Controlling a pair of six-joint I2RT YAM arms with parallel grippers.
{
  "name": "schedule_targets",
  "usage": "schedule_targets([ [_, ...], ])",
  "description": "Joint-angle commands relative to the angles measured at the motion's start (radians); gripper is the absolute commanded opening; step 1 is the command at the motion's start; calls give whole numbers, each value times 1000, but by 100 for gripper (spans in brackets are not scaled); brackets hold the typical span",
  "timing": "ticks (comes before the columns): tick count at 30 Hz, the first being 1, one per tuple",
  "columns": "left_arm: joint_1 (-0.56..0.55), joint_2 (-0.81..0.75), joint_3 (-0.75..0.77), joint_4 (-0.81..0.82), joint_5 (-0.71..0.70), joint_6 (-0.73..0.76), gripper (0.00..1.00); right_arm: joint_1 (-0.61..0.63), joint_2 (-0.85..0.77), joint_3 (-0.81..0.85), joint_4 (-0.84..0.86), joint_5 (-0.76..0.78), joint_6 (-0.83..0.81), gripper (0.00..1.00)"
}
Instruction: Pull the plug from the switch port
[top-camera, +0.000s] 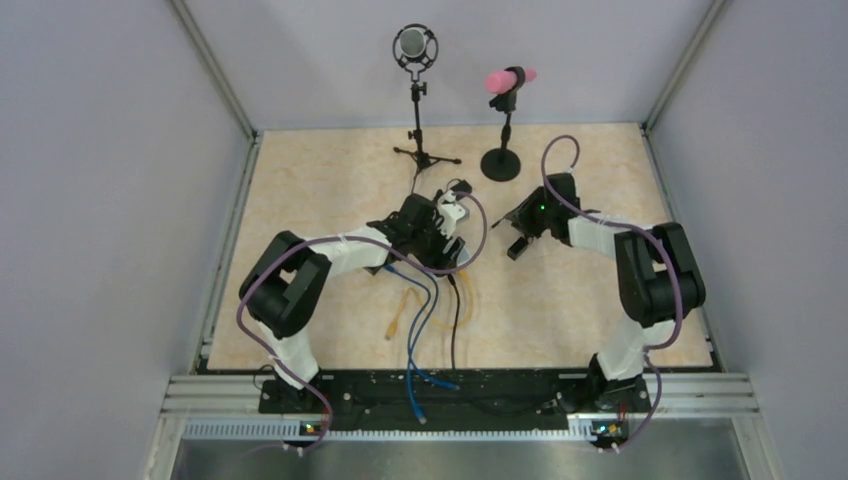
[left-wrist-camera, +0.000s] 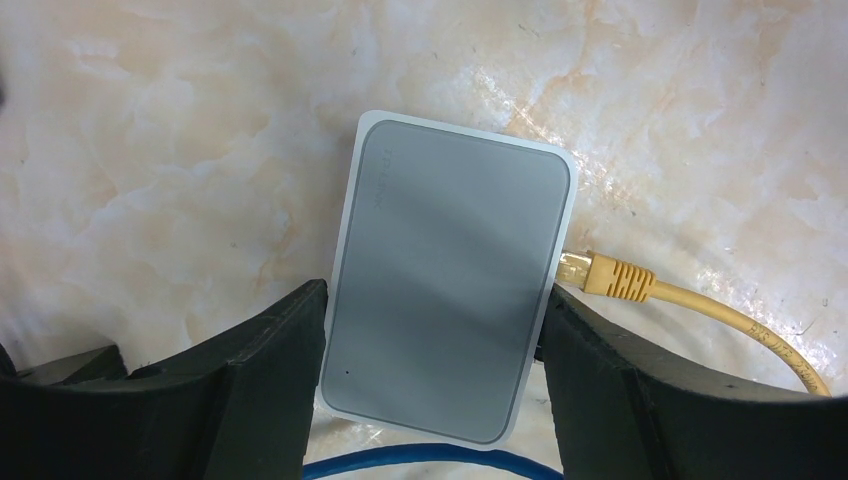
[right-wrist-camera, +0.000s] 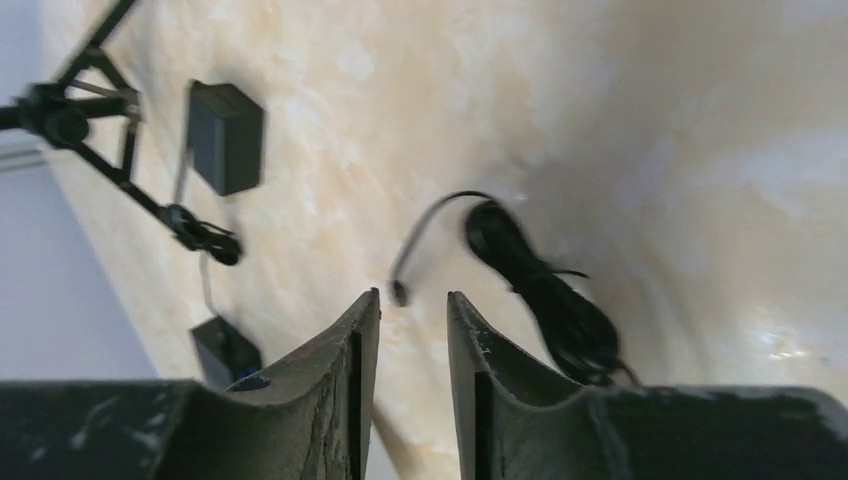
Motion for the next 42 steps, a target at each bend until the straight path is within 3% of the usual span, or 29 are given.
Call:
schedule_targets([
  [1,4,25,22,-70,16,-26,31,6,12,36,-107,45,-121,34],
  [12,4,29,28,-79,5,-25,31,57,-172,88,-177,33,-323,57],
  [21,4,15,22,-60,4,-40,31,183,-130,60,-205,1,-330,59],
  [29,4,20,25,-65,5,-42,32,205,-68,7,-196,32,-333,59],
  [34,4,29,31,-68,8,-48,32,179,-91,-23,-214,125,-337,59],
  [42,1,84,83,-77,31,-69,32,-20,-107,-30,-201,122,-393,59],
])
